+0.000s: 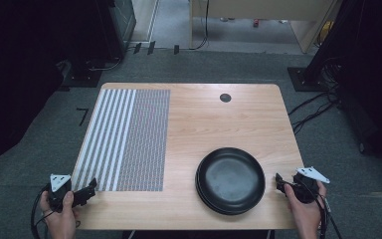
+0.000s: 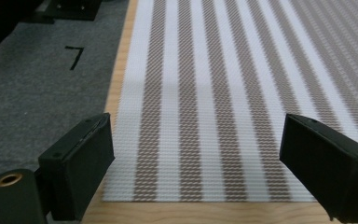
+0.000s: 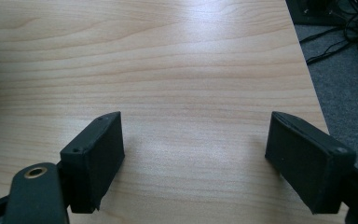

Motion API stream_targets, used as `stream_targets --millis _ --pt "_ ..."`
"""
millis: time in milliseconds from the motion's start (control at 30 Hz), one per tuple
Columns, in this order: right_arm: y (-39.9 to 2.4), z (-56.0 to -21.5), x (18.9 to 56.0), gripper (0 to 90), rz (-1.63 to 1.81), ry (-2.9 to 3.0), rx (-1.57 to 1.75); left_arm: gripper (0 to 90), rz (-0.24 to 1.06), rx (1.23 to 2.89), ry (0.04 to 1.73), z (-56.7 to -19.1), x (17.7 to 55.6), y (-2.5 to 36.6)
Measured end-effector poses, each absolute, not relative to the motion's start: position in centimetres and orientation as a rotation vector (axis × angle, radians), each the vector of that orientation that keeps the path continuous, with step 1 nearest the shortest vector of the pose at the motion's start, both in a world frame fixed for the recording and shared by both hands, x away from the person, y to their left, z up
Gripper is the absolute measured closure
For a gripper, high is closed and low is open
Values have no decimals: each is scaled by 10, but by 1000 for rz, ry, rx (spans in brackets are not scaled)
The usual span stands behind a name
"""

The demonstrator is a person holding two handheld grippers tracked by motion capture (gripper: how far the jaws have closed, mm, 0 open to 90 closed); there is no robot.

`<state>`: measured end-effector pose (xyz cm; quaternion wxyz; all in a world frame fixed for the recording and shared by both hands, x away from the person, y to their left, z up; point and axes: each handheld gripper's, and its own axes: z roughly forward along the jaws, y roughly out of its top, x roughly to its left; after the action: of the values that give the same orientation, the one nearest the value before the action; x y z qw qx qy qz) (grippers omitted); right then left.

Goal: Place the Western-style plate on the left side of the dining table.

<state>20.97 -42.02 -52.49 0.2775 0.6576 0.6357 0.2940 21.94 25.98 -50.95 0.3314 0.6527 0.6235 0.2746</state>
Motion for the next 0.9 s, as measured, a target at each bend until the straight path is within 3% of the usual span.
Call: stream_targets --millis 267,633,900 --pt "-419 -524 208 184 791 1701 1732 81 743 1757 1571 -504 222 237" --pt "-414 -509 207 179 827 1651 1738 0 630 1781 1462 -489 223 195" --pt "-405 -501 210 179 848 1646 1714 0 582 1790 1422 -484 224 178"
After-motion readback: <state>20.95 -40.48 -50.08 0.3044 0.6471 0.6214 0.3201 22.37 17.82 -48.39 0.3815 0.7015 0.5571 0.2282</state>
